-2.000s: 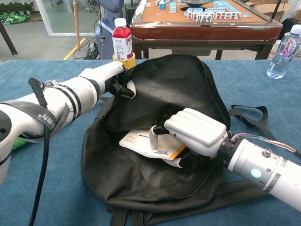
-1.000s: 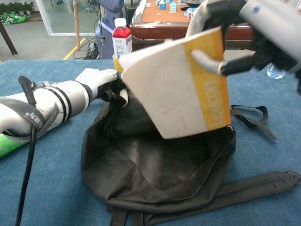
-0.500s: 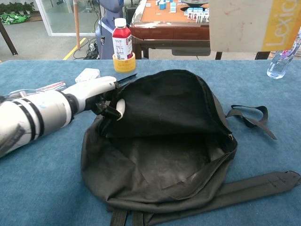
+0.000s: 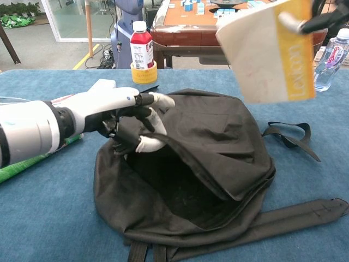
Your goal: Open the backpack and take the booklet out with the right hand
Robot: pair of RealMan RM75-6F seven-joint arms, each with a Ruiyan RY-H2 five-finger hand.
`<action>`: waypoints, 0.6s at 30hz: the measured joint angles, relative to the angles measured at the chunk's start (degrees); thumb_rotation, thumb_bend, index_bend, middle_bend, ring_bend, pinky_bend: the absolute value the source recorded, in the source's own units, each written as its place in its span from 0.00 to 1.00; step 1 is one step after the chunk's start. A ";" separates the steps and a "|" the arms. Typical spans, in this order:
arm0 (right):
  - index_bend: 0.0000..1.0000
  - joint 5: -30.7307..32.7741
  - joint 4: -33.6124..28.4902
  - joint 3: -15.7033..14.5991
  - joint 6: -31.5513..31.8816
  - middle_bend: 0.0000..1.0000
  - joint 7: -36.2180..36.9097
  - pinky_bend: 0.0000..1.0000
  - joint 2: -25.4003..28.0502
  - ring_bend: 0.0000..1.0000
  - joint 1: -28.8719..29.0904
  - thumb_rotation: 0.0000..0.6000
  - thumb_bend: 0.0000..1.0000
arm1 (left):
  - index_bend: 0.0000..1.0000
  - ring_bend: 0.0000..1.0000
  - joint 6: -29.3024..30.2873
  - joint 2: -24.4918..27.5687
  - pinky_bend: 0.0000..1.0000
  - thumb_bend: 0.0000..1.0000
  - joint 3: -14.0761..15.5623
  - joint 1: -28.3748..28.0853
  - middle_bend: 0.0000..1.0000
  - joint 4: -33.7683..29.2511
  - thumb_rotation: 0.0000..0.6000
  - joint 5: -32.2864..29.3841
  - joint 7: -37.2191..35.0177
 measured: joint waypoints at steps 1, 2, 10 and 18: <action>0.68 0.26 0.44 -0.30 -1.18 0.52 -0.08 0.55 -0.59 0.45 0.38 1.00 0.52 | 0.01 0.18 0.59 0.00 0.05 0.32 0.10 0.26 0.28 -0.27 0.61 0.78 -0.33; 0.61 0.57 0.57 -0.76 -2.82 0.49 -0.16 0.53 -1.04 0.41 0.81 1.00 0.51 | 0.01 0.17 1.20 -0.04 0.05 0.32 0.15 0.54 0.28 -0.44 0.61 1.43 -0.78; 0.02 0.62 -6.11 -4.70 -8.47 0.15 -5.62 0.19 0.57 0.07 1.47 1.00 0.46 | 0.01 0.16 2.98 0.93 0.05 0.32 0.08 1.92 0.27 -0.28 0.59 2.14 -3.06; 0.00 -1.57 -20.07 -8.42 -7.95 0.11 -9.10 0.18 8.05 0.04 -1.25 1.00 0.46 | 0.01 0.16 3.35 2.68 0.05 0.32 -0.29 3.04 0.26 -0.02 0.58 1.08 -5.28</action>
